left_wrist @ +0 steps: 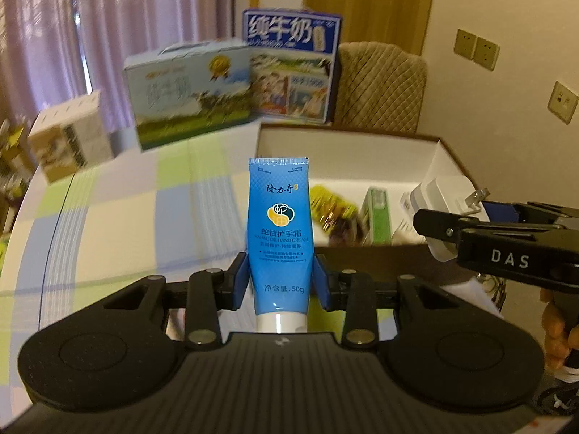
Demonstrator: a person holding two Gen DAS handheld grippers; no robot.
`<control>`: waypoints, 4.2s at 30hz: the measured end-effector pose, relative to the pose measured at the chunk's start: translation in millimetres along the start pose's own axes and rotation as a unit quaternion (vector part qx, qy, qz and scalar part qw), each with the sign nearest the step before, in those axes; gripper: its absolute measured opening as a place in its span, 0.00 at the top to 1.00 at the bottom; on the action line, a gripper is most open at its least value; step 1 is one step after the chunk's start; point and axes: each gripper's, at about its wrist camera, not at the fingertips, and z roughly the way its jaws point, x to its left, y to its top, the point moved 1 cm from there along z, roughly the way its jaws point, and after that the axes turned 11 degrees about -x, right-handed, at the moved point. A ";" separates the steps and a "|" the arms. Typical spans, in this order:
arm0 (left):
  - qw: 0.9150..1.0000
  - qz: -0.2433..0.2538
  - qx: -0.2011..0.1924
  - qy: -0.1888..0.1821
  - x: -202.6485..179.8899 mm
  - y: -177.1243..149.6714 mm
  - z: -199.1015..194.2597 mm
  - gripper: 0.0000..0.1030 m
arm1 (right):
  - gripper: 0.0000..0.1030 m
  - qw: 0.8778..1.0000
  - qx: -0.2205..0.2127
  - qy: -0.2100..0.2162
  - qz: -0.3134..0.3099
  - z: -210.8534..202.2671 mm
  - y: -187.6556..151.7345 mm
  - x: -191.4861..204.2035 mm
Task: Organize objects
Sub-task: 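Carry the blue tube with the left tool while the right tool carries the plug adapter into the box, then open the left tool to drop the blue tube while the right tool releases the plug adapter, then withdraw both tools from the box toward the white cloth and red candy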
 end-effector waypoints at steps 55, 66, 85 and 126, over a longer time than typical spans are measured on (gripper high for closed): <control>0.994 0.072 0.076 0.018 -38.7 44.8 216.7 0.68 | 0.40 0.988 0.115 -0.059 0.087 167.5 12.3 -145.1; 0.996 0.049 0.080 0.008 -32.7 45.7 219.1 0.49 | 0.39 0.992 0.100 -0.048 0.064 146.3 11.9 -137.9; 0.996 0.057 0.066 -0.022 -29.9 36.2 151.3 0.13 | 0.27 0.997 0.075 -0.013 0.010 74.5 9.2 -96.7; 0.997 -0.051 0.026 0.058 84.1 -34.8 -51.5 0.01 | 0.22 0.993 0.095 0.076 -0.004 -30.1 -36.5 45.0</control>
